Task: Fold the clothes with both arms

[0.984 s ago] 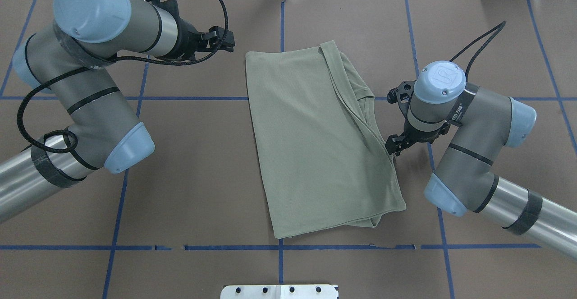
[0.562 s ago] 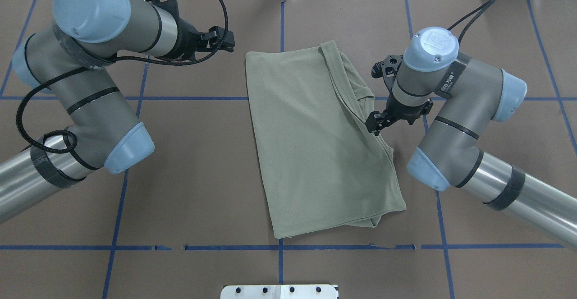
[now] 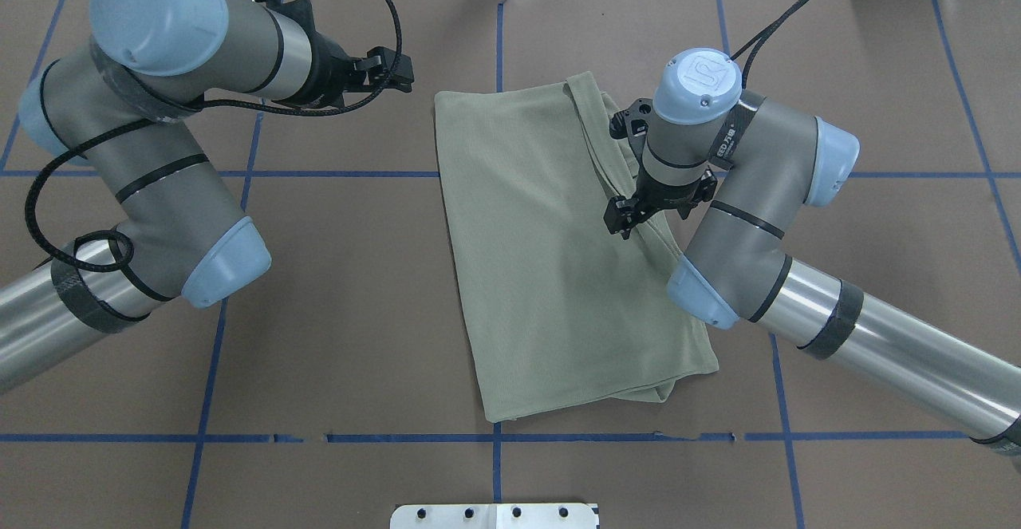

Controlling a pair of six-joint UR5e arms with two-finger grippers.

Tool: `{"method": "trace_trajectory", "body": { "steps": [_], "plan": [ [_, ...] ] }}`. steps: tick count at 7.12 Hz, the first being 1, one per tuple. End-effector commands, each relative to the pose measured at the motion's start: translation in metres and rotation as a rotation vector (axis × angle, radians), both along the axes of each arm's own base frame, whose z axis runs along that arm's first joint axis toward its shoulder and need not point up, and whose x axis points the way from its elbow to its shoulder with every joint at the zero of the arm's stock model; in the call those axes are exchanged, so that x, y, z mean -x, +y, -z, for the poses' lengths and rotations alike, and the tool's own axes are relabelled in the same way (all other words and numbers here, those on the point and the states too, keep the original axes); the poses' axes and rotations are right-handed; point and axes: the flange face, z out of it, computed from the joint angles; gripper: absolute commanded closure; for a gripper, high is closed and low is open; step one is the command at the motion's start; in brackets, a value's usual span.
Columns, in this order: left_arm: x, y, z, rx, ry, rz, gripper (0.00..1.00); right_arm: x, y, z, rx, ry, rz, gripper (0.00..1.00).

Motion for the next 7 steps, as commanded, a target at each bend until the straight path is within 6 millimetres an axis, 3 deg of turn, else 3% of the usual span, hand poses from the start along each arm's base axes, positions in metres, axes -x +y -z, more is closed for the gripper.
{"method": "trace_trajectory", "body": {
  "steps": [1,4,7],
  "plan": [
    [0.000,0.000,-0.001,0.002,0.000,0.000,0.00,0.005,-0.003,-0.008,0.006,0.015,0.005,0.00],
    [-0.001,0.001,0.000,-0.001,0.000,-0.003,0.00,0.003,-0.010,-0.018,0.010,0.036,-0.005,0.00],
    [-0.001,0.000,0.001,-0.001,0.002,-0.002,0.00,-0.015,-0.031,-0.035,0.017,0.062,-0.025,0.00]
  ]
}}
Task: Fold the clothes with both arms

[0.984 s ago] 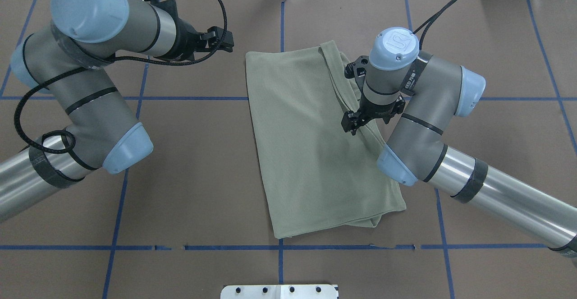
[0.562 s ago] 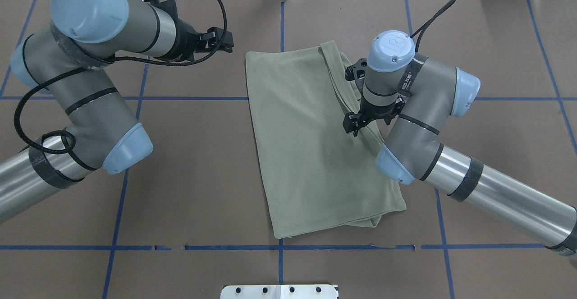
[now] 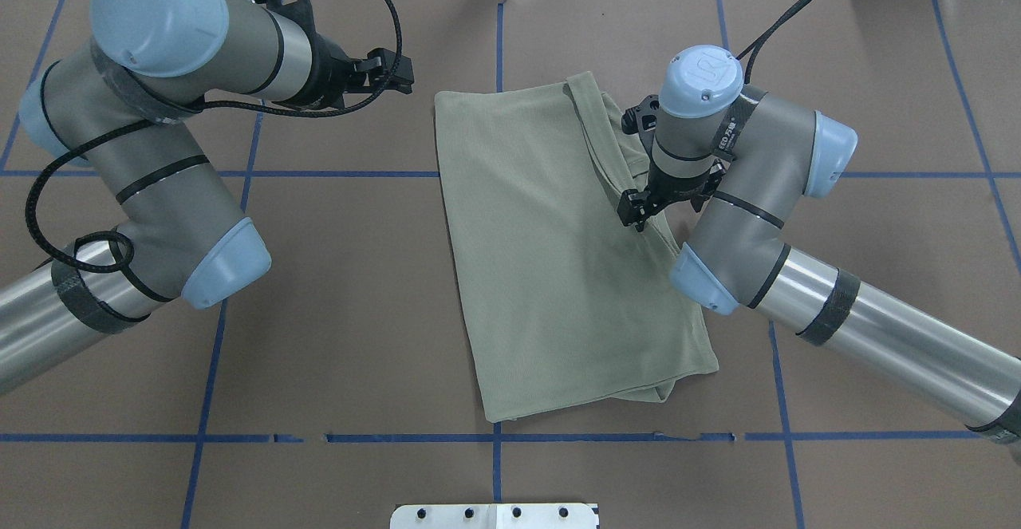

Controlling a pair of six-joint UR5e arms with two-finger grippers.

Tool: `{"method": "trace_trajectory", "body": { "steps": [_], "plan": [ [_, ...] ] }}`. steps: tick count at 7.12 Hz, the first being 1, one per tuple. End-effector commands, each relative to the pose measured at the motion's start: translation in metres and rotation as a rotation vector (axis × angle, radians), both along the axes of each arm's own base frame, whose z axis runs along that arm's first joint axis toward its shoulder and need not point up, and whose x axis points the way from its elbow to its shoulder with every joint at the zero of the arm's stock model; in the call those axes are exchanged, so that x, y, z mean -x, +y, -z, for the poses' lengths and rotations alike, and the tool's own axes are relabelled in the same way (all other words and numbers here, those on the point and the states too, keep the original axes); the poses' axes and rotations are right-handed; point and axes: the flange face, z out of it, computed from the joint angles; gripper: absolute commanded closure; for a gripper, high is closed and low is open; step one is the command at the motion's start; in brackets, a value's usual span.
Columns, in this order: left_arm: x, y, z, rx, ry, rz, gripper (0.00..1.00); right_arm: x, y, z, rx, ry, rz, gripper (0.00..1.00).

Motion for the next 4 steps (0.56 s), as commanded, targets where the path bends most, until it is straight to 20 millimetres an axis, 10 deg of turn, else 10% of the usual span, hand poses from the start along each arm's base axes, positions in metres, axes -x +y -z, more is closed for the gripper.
{"method": "trace_trajectory", "body": {
  "steps": [1,4],
  "plan": [
    [0.000,0.000,0.002,0.000,0.002,0.002,0.00,-0.028,-0.022,-0.020,0.007,0.020,-0.020,0.00],
    [0.000,0.000,0.001,-0.003,0.000,0.001,0.00,-0.041,-0.030,-0.029,0.013,0.025,-0.024,0.00]
  ]
}}
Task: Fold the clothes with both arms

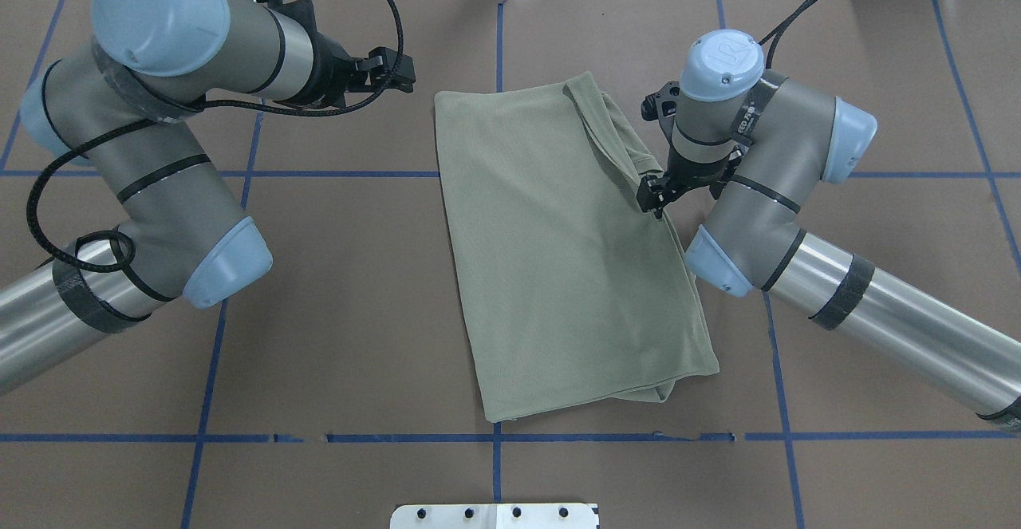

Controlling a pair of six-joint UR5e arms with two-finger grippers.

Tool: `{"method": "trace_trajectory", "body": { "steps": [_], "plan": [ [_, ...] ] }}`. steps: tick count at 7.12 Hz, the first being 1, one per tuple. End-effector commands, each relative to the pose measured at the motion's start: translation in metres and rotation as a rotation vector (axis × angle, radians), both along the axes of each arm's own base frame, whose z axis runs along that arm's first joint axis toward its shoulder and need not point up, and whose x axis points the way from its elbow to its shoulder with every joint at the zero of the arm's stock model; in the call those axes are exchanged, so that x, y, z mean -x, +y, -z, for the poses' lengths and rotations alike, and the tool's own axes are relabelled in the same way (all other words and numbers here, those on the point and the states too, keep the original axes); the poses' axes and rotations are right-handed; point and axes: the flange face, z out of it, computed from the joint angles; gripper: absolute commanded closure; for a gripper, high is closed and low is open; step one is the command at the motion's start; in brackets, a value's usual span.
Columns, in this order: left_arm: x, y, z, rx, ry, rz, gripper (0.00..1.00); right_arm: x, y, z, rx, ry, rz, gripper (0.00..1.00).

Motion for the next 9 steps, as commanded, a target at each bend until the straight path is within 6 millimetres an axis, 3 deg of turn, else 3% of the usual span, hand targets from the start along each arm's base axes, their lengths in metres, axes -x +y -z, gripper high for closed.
{"method": "trace_trajectory", "body": {
  "steps": [1,2,3,4,6,9],
  "plan": [
    [0.000,0.000,-0.001,-0.002,-0.003,-0.002,0.00,-0.010,-0.013,0.023,-0.011,-0.031,-0.015,0.00],
    [0.000,0.000,-0.002,-0.001,-0.004,-0.002,0.00,-0.005,-0.023,0.048,-0.025,-0.056,-0.020,0.00],
    [0.000,0.000,-0.002,-0.001,-0.004,-0.002,0.00,0.015,-0.040,0.071,-0.031,-0.060,-0.022,0.00],
    [0.001,-0.001,-0.002,-0.002,-0.005,-0.001,0.00,0.034,-0.042,0.082,-0.028,-0.059,-0.008,0.00],
    [0.002,-0.001,-0.002,-0.002,-0.004,0.000,0.00,0.056,-0.031,0.070,-0.016,-0.035,0.017,0.00],
    [0.002,-0.001,-0.001,-0.002,-0.003,0.000,0.00,0.061,-0.033,0.050,0.000,-0.006,0.023,0.00]
  ]
}}
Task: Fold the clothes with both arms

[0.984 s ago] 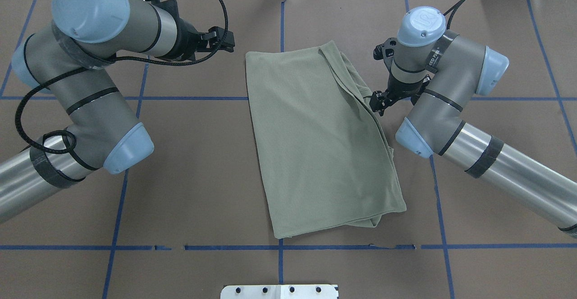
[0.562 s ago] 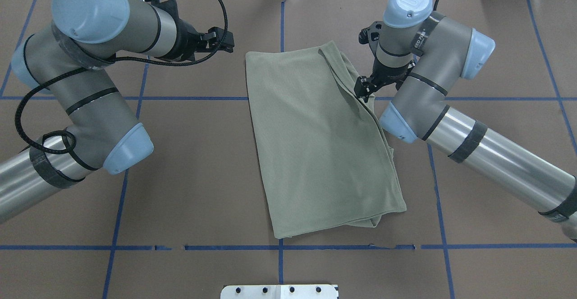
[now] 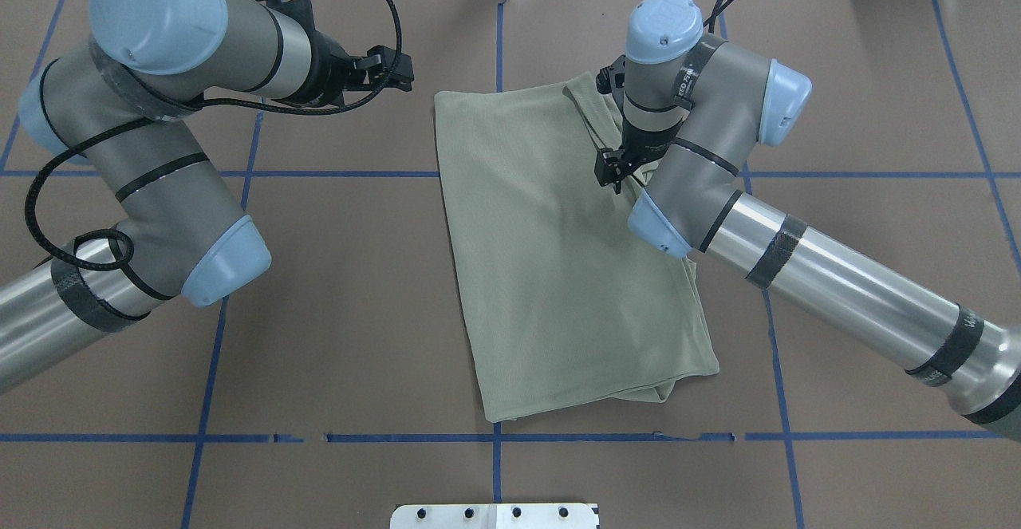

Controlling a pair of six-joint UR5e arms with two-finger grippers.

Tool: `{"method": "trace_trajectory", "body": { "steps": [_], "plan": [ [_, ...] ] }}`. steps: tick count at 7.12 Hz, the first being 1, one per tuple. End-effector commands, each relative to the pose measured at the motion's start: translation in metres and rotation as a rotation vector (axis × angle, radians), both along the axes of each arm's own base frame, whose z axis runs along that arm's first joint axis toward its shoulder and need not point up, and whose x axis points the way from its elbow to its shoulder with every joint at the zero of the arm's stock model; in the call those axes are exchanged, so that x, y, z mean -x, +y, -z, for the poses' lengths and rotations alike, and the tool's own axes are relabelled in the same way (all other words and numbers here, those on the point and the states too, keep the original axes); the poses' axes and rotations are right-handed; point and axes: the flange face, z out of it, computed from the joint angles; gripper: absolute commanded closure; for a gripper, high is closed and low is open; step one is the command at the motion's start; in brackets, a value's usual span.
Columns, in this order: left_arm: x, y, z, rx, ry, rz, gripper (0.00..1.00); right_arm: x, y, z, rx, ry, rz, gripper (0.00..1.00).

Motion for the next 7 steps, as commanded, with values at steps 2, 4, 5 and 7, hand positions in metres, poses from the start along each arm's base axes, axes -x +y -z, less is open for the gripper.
{"method": "trace_trajectory", "body": {
  "steps": [2,4,5,7],
  "plan": [
    [0.000,0.000,0.000,0.000,0.001,0.000,0.00,-0.004,-0.014,-0.025,-0.010,0.007,-0.014,0.00],
    [-0.001,0.000,0.001,0.000,0.002,0.000,0.00,-0.036,-0.038,-0.047,-0.023,0.028,-0.009,0.00],
    [-0.001,0.000,0.002,0.002,0.004,0.001,0.00,-0.053,-0.046,-0.071,-0.020,0.048,0.003,0.00],
    [-0.001,0.000,0.001,0.000,0.002,0.000,0.00,-0.064,-0.064,-0.040,-0.040,0.008,-0.026,0.00]
  ]
}}
